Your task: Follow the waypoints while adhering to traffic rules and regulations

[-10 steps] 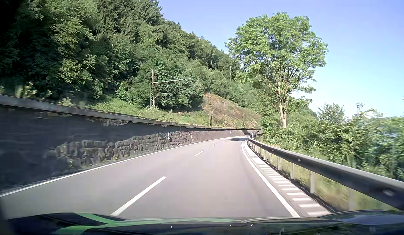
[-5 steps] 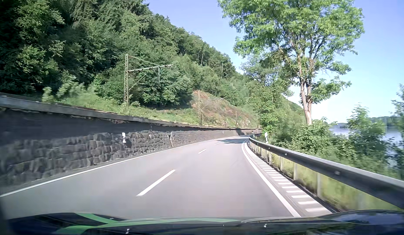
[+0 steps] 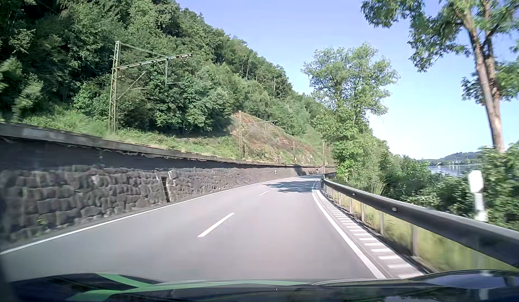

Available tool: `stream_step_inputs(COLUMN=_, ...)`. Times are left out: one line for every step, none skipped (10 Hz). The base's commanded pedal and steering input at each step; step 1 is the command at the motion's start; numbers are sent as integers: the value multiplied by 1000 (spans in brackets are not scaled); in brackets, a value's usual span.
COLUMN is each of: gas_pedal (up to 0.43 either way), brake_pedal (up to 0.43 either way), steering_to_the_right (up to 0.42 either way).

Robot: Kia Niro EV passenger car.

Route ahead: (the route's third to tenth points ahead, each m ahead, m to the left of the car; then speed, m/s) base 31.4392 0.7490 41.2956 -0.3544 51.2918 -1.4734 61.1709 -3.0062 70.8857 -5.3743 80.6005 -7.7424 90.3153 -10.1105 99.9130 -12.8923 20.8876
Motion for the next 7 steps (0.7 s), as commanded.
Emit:
stream_step_inputs(gas_pedal=220, brake_pedal=0, steering_to_the_right=15)
stream_step_inputs(gas_pedal=220, brake_pedal=0, steering_to_the_right=15)
stream_step_inputs(gas_pedal=228, brake_pedal=0, steering_to_the_right=15)
stream_step_inputs(gas_pedal=228, brake_pedal=0, steering_to_the_right=15)
stream_step_inputs(gas_pedal=228, brake_pedal=0, steering_to_the_right=15)
stream_step_inputs(gas_pedal=228, brake_pedal=0, steering_to_the_right=15)
stream_step_inputs(gas_pedal=228, brake_pedal=0, steering_to_the_right=16)
